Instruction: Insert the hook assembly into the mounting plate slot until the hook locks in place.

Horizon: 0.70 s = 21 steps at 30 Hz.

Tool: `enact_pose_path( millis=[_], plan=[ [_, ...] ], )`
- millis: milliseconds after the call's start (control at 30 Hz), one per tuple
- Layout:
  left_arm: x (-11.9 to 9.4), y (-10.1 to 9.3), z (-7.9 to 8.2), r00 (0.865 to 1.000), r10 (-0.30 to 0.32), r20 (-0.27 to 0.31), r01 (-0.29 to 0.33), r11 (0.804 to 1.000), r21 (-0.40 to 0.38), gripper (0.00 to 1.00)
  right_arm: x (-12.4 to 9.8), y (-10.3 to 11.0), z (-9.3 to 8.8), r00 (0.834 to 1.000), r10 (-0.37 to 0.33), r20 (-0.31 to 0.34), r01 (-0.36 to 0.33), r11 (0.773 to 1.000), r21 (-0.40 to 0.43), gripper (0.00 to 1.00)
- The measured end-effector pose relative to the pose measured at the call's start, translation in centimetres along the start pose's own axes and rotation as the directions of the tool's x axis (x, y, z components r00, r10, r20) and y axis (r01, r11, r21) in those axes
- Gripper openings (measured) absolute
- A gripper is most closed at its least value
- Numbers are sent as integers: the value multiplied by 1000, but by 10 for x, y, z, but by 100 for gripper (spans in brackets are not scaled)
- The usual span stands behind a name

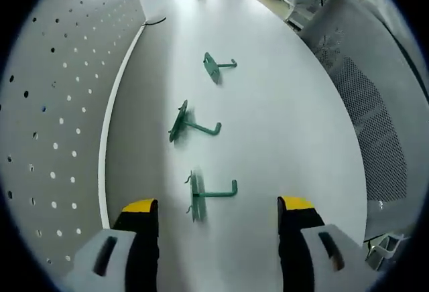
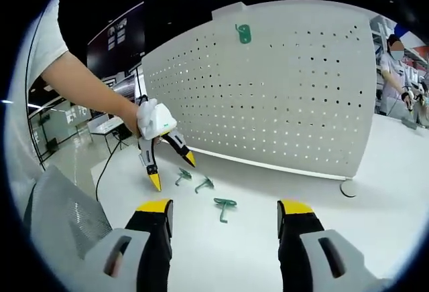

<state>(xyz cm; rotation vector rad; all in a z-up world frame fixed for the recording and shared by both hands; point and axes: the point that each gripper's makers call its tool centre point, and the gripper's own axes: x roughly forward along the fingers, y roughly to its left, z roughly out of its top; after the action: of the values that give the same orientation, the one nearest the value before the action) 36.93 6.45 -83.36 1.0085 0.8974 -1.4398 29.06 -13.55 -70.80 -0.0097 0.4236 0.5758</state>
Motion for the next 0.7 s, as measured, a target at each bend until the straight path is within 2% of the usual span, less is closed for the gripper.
enact_pose_path(
  millis=[400, 467, 600, 700],
  plan=[
    [0, 2, 0, 1000, -6, 2, 6, 1000, 4, 71, -1, -1, 0, 1000, -4, 3, 4, 1000, 3, 61],
    [0, 4, 1, 1000, -3, 5, 3, 1000, 0, 67, -1, -1, 0, 1000, -5, 3, 5, 1000, 5, 61],
    [-2, 8, 4, 1000, 9, 15, -8, 1000, -23, 47, -1, -3, -1, 1000, -12, -1, 12, 1000, 8, 59],
    [-2, 11, 4, 1000, 19, 11, -19, 999, -45, 42, -2, -5, -2, 1000, -20, -6, 20, 1000, 16, 58]
  ],
)
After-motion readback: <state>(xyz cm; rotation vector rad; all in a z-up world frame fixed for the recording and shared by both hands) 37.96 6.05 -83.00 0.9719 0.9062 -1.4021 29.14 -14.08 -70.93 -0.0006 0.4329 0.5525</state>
